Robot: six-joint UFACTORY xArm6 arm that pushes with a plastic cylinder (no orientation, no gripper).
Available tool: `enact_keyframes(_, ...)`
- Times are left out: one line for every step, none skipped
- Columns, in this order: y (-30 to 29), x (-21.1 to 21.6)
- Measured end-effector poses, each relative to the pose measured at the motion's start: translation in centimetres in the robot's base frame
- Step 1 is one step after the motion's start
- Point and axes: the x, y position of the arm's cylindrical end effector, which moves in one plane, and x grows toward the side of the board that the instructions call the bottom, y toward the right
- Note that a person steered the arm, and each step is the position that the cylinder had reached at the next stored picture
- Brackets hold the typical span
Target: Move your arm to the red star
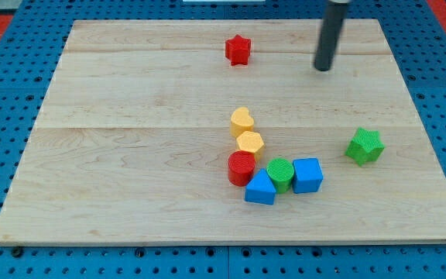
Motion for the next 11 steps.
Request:
enact_keyframes(2.9,6.1)
enact_keyframes(4.8,12.3)
enact_keyframes(4.9,12.6)
enact_keyframes(4.8,12.6)
enact_keyframes(4.0,12.1)
enact_keyframes(1.8,9.7)
enact_keyframes(-1.0,6.3)
enact_keyframes(-2.2,4.9)
enact_keyframes(-2.2,4.9)
enact_keyframes(-2.2,2.2)
enact_keyframes(-3.3,0.8)
